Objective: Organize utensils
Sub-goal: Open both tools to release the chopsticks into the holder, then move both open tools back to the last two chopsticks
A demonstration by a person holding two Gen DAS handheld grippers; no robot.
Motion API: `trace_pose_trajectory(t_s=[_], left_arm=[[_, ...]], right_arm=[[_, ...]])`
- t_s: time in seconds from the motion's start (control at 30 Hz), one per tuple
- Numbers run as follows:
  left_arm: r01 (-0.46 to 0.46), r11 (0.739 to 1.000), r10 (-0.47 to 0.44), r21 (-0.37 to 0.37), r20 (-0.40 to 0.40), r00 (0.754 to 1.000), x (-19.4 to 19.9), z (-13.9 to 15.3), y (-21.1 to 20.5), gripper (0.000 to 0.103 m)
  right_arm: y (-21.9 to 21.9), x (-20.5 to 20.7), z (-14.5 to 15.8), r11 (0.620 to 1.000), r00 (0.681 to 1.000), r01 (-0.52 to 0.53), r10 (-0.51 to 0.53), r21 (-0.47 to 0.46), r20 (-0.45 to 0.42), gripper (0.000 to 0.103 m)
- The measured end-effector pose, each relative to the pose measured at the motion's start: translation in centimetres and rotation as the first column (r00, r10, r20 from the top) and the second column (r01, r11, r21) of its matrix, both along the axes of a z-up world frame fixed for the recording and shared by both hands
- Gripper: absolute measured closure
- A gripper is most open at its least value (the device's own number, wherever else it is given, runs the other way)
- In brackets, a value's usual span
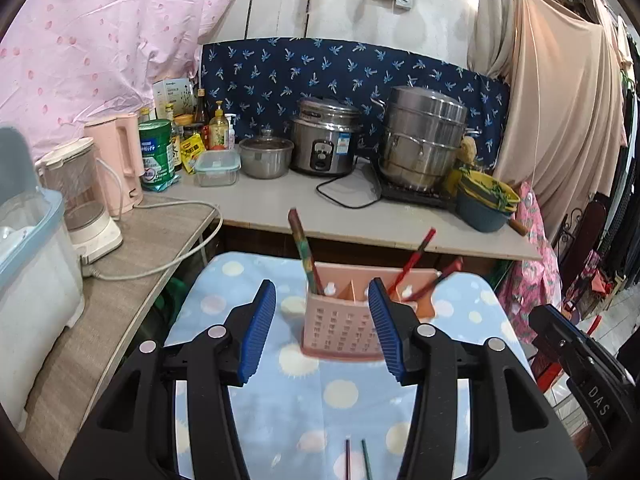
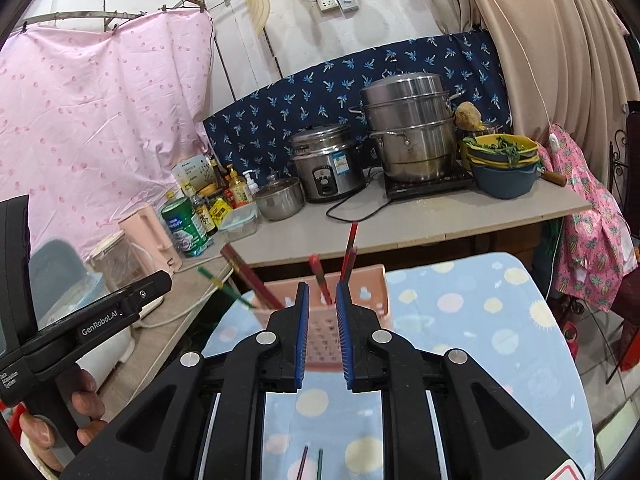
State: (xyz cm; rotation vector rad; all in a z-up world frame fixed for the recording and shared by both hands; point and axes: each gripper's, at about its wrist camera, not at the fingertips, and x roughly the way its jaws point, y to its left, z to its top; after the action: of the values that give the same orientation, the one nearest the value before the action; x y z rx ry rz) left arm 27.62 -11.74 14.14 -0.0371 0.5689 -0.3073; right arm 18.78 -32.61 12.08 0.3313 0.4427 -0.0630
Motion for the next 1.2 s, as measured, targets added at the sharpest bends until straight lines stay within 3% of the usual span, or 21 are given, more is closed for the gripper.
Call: trace_pose_trajectory(t_s=[0.23,0.53,1.2], left_arm=[[0.01,0.999,-0.009,0.031,-0.039,0.999,-4.2,-3.0,1.1,0.057],[0.021,0.999,-0.016,0.036,-0.16,0.987,-9.0,-8.6,2.7,0.057],[0.049,0.991,0.0,0.123,-0.366,0.931,-15.0,-18.4,4.3,0.057]], right_arm=[[1.9,-4.9,-2.7,1.0,0.999,-0.011,0.01,-0.026,-0.041,0.085],[5.2,-10.3,-8.1,0.994,0.986,-0.059,0.043,-0.096,-0.161,0.085],[9.2,-16.2,-17.9,0.988,0.918,-0.151,0.129,-0.029,-0.375,0.085]])
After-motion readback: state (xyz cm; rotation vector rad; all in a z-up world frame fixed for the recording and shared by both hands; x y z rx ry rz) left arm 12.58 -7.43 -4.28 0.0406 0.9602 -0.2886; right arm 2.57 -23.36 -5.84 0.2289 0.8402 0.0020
